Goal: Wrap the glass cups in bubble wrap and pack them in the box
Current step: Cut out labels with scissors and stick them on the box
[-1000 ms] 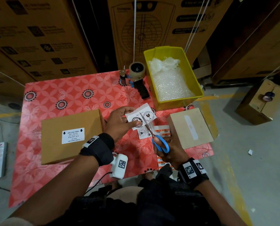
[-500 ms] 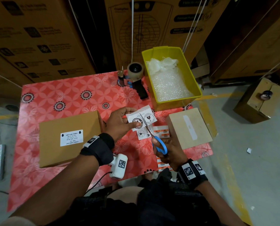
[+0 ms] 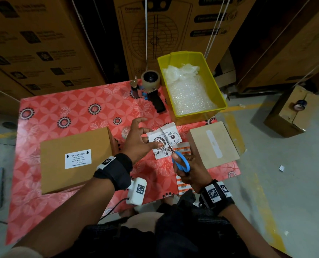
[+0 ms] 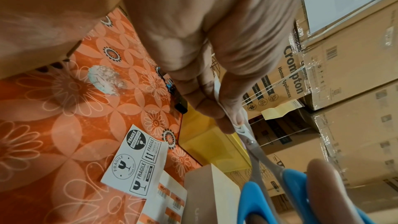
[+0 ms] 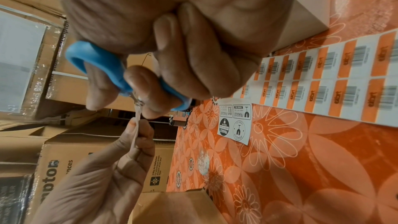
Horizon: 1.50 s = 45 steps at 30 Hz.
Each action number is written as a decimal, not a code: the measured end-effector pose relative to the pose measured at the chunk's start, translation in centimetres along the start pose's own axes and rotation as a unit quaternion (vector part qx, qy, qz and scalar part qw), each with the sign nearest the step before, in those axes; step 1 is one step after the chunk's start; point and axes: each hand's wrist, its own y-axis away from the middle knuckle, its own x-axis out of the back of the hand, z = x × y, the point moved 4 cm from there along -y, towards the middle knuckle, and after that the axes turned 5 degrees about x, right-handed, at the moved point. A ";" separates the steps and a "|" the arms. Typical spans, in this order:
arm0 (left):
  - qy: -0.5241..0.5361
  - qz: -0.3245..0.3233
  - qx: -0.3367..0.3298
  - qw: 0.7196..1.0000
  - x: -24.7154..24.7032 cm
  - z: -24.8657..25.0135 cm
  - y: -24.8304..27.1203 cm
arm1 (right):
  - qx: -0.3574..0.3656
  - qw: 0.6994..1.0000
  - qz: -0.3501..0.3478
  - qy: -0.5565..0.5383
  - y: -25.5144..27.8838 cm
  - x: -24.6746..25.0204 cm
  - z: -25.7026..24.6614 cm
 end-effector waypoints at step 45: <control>0.026 0.036 -0.027 0.999 0.0 0.2 2.5 | -0.021 0.797 0.235 0.556 -5.0 4.1 1.4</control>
